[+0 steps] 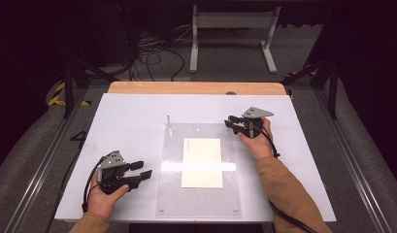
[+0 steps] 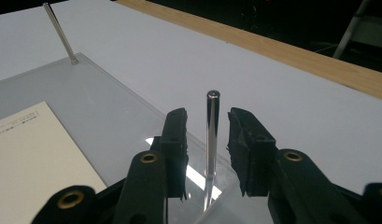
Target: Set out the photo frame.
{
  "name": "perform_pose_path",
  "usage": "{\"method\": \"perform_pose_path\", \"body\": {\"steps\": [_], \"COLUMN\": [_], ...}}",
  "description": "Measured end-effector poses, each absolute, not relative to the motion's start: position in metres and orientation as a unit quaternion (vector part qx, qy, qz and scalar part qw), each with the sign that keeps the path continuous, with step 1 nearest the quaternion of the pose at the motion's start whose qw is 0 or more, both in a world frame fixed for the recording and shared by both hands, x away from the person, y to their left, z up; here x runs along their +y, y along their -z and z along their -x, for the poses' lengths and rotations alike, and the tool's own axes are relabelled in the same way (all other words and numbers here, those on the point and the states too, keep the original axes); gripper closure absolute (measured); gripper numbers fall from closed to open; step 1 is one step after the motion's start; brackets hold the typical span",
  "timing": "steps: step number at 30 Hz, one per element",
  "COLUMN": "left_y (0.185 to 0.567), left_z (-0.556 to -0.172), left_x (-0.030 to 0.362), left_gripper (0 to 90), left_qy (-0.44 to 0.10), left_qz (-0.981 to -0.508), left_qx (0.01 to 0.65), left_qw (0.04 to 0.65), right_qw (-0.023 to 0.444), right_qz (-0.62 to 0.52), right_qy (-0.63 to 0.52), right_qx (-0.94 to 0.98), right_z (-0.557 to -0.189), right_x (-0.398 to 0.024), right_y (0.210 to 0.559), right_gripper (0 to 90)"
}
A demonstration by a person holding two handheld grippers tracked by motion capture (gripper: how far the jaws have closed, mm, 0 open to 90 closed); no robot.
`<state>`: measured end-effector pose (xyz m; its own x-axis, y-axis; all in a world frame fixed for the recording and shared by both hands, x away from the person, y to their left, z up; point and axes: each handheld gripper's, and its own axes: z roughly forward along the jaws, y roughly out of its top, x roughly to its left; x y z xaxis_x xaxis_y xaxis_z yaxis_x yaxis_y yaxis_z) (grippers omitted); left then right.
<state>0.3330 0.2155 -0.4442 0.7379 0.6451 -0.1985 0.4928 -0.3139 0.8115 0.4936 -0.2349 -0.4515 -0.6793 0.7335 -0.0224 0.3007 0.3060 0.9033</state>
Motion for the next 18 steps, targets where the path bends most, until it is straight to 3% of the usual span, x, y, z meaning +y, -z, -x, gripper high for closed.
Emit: {"method": "perform_pose_path", "body": {"steps": [3,11,18], "left_y": [0.4446,0.4456,0.4465], "left_z": [-0.3324,-0.3316,-0.3301], "left_x": [0.2146,0.2156,0.2162], "left_gripper": [46.4,46.2,46.0], "left_qy": [-0.080,-0.074,-0.076], "left_qz": [-0.806,-0.807,-0.807], "left_qx": [0.353,0.356,0.356], "left_qw": [0.468,0.466,0.465], "right_qw": [0.224,0.216,0.205], "right_qz": [-0.331,-0.348,-0.381], "right_qy": [-0.485,-0.475,-0.465], "right_qx": [0.778,0.779,0.772], "right_z": [-0.4948,-0.4988,-0.4998], "right_x": [-0.2328,-0.2345,-0.2316], "right_y": [0.4505,0.4490,0.4463], "right_gripper": [69.5,84.8,85.6]}}
